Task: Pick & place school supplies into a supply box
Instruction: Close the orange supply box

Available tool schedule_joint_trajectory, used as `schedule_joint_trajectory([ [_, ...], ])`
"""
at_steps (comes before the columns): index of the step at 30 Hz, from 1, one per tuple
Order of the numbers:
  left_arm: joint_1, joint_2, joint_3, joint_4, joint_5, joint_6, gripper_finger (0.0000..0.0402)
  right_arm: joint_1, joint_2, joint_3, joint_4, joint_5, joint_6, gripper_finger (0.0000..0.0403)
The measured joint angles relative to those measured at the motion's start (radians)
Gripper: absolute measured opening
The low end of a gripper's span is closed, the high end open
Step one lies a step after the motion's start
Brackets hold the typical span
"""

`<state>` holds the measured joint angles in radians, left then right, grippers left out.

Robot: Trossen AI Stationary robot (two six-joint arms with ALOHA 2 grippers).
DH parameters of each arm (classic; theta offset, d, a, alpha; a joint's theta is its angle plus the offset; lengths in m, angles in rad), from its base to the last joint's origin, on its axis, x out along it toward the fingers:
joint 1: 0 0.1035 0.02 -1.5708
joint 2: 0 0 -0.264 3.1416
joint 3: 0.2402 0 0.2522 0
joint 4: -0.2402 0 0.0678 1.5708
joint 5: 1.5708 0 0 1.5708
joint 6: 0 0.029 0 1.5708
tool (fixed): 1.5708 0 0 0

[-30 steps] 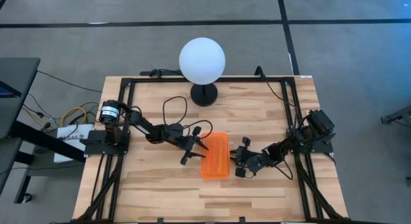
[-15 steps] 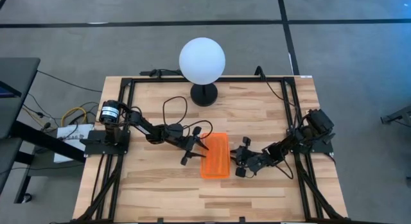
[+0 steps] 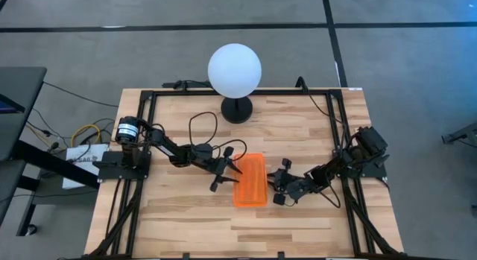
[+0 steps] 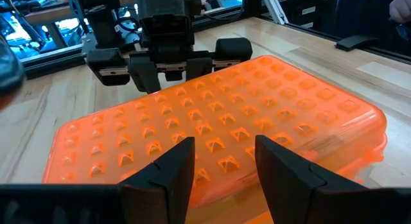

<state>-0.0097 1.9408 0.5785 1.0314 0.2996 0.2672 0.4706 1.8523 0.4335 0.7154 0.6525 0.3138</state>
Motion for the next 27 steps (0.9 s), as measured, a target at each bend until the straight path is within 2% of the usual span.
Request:
schedule_joint_trajectory([
  [18,-0.006,-0.001,-0.012,0.0,0.0,-0.001,0.0158,0.02,-0.001,-0.001,-0.006,0.007,0.004,0.0101],
  [27,-0.036,-0.093,-0.099,-0.013,-0.071,0.0,0.0157,0.019,-0.001,-0.001,0.003,-0.027,0.008,0.0101],
])
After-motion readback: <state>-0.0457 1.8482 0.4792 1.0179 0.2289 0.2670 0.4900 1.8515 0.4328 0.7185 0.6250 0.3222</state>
